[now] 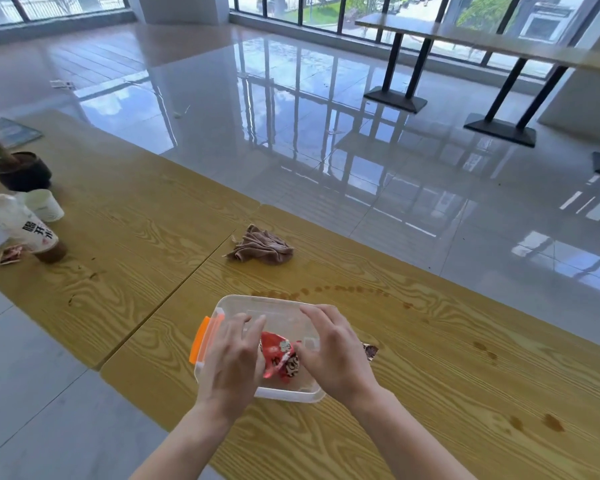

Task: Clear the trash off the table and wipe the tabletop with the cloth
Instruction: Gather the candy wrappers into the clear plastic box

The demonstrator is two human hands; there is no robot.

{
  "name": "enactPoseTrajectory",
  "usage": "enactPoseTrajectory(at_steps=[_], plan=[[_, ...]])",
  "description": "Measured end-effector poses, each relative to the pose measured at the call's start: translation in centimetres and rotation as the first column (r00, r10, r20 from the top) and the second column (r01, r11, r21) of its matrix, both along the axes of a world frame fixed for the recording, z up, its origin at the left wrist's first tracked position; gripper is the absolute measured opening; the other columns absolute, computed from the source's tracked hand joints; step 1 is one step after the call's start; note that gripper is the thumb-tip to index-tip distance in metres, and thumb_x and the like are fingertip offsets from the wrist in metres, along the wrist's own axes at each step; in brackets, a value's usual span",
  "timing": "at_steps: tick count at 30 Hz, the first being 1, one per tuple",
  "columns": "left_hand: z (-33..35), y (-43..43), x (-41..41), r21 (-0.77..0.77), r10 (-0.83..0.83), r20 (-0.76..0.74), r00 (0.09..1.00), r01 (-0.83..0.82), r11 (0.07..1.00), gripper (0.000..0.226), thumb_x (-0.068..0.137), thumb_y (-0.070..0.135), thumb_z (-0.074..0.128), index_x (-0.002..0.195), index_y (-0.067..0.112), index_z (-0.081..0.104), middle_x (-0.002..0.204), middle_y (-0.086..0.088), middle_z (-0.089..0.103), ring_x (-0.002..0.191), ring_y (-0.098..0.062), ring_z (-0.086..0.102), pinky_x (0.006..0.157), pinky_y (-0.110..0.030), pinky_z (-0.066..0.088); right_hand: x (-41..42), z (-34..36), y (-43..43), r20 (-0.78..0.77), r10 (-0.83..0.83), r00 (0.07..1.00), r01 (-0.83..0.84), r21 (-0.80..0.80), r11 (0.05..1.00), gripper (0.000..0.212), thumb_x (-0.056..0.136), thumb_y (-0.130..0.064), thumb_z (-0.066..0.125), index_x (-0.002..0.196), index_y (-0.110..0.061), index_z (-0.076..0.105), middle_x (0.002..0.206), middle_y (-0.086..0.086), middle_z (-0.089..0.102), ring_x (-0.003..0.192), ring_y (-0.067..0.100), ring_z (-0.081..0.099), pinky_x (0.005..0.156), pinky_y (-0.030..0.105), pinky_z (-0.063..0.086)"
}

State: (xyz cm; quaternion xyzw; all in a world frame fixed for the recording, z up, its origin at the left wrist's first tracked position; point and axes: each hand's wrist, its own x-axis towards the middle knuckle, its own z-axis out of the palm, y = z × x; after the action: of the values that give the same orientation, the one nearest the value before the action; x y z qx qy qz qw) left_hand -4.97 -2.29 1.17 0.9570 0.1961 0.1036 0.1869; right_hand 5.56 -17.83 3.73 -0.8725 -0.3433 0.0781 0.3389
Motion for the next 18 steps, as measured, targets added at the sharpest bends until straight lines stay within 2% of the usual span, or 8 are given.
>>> enactPoseTrajectory(at_steps=[2, 4, 9, 12, 15, 18], plan=[[0.8, -1.3, 0.5, -0.047, -0.043, 0.056, 0.998, 0.046, 0.998, 0.063, 0.067, -0.001, 0.077, 0.125, 0.013, 0.058, 0.119, -0.01, 0.058, 0.103, -0.029, 0.061, 0.083, -0.043, 0.055, 0.4, 0.5, -1.7, 0.012, -0.058, 0.998, 0.058, 0.028, 0.998, 0.056, 0.083, -0.026, 0.072, 0.135, -0.024, 0.054, 0.126, -0.011, 0.054, 0.117, 0.009, 0.05, 0.096, 0.017, 0.038], [1.5, -2.9, 1.1, -0.065, -0.091, 0.102, 0.991, 0.098, 0.993, 0.06, 0.07, 0.002, 0.075, 0.126, 0.014, 0.057, 0.12, -0.008, 0.057, 0.102, -0.027, 0.06, 0.079, -0.041, 0.056, 0.8, 0.8, -3.7, 0.022, -0.124, 0.992, 0.122, 0.046, 0.991, 0.053, 0.083, -0.025, 0.073, 0.133, -0.024, 0.056, 0.124, -0.013, 0.055, 0.114, 0.007, 0.052, 0.094, 0.021, 0.043], [2.2, -7.6, 2.9, -0.028, -0.238, 0.134, 0.962, 0.244, 0.969, 0.055, 0.075, 0.004, 0.069, 0.128, 0.013, 0.056, 0.122, -0.012, 0.056, 0.1, -0.029, 0.061, 0.082, -0.042, 0.054, 1.7, 0.5, -10.0, 0.018, -0.248, 0.969, 0.248, -0.011, 0.969, 0.052, 0.083, -0.024, 0.075, 0.132, -0.022, 0.057, 0.124, -0.012, 0.057, 0.113, 0.008, 0.055, 0.09, 0.024, 0.046], [2.1, -10.4, 3.8, 0.005, -0.336, 0.123, 0.934, 0.338, 0.941, 0.058, 0.071, 0.004, 0.072, 0.127, 0.013, 0.058, 0.121, -0.01, 0.057, 0.102, -0.028, 0.06, 0.083, -0.04, 0.055, 1.2, -0.6, -14.0, -0.014, -0.316, 0.949, 0.313, -0.105, 0.944, 0.05, 0.082, -0.024, 0.075, 0.13, -0.021, 0.059, 0.124, -0.008, 0.059, 0.116, 0.011, 0.055, 0.093, 0.023, 0.043], [1.1, -13.0, 5.4, 0.027, -0.436, 0.08, 0.897, 0.435, 0.9, 0.055, 0.071, 0.005, 0.069, 0.125, 0.014, 0.059, 0.117, -0.007, 0.057, 0.102, -0.025, 0.057, 0.083, -0.037, 0.053, -0.2, -2.5, -17.6, -0.076, -0.406, 0.911, 0.381, -0.224, 0.897, 0.049, 0.083, -0.026, 0.073, 0.129, -0.022, 0.059, 0.122, -0.005, 0.06, 0.115, 0.015, 0.056, 0.093, 0.028, 0.045], [-0.4, -15.5, 7.4, 0.097, -0.527, -0.061, 0.848, 0.531, 0.842, 0.044, 0.073, 0.007, 0.063, 0.117, 0.015, 0.061, 0.113, -0.01, 0.058, 0.099, -0.028, 0.057, 0.081, -0.039, 0.052, -2.0, -4.9, -20.6, -0.094, -0.464, 0.881, 0.398, -0.381, 0.834, 0.048, 0.085, -0.034, 0.067, 0.131, -0.025, 0.056, 0.122, -0.005, 0.057, 0.116, 0.018, 0.053, 0.093, 0.029, 0.043]])
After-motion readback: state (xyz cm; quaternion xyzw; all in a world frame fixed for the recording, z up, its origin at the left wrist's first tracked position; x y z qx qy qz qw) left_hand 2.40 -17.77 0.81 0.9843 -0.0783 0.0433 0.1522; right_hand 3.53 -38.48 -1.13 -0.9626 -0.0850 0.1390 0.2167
